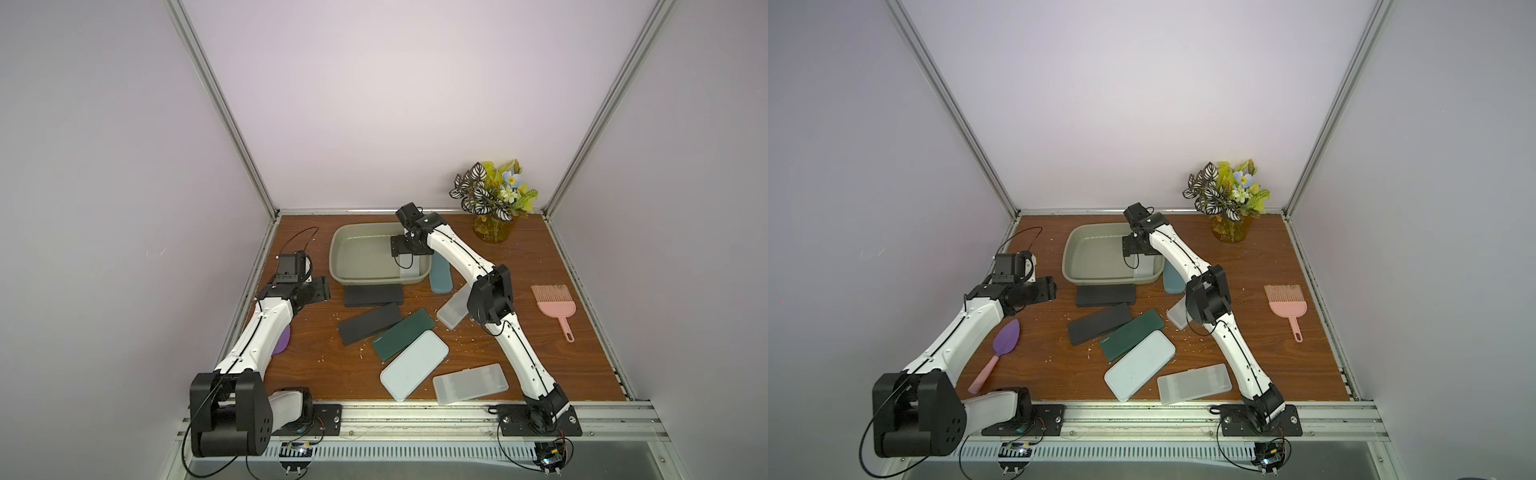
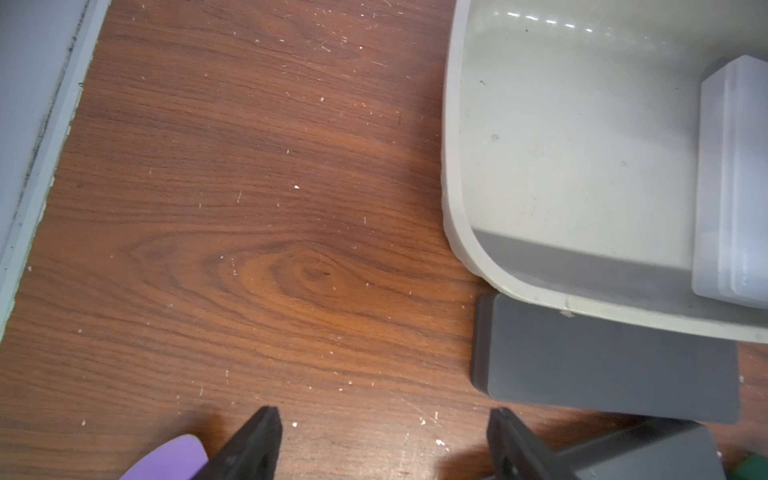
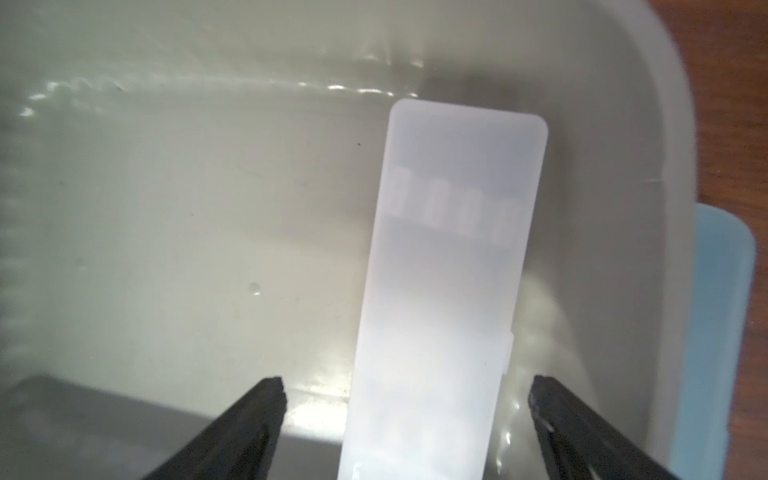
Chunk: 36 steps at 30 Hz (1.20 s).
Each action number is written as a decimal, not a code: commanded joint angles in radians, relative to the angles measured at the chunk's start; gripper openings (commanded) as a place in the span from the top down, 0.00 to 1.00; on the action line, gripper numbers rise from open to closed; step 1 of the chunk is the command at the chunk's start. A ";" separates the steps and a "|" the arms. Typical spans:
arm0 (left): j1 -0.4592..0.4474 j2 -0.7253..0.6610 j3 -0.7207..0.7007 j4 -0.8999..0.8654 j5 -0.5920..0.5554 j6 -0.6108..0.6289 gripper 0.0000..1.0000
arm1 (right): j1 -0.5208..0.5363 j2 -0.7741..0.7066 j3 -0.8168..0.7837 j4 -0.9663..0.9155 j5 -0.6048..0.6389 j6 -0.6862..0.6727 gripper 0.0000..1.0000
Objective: Put the pencil case into the storage box
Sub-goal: Place the pencil case at the storage box.
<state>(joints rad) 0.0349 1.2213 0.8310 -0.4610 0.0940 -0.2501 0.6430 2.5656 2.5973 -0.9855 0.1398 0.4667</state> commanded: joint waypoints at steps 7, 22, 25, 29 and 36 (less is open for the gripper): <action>-0.269 -0.049 0.062 -0.121 -0.019 -0.042 0.25 | 0.032 -0.479 -0.278 -0.001 0.134 0.019 0.01; -0.707 -0.054 0.032 -0.234 -0.163 -0.280 0.22 | -0.124 -1.094 -1.351 0.309 0.078 0.082 0.01; -0.687 0.004 0.051 -0.273 -0.187 -0.243 0.19 | -0.130 -1.118 -1.413 0.324 0.054 0.088 0.01; -0.647 0.093 0.092 -0.295 -0.158 -0.186 0.16 | -0.131 -1.131 -1.461 0.339 0.025 0.096 0.01; -0.612 0.207 0.156 -0.303 -0.157 -0.100 0.15 | -0.131 -1.145 -1.505 0.341 -0.008 0.096 0.01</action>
<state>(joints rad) -0.5926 1.4052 0.9497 -0.7296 -0.0505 -0.4088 0.5095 1.4540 1.1030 -0.6563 0.1543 0.5484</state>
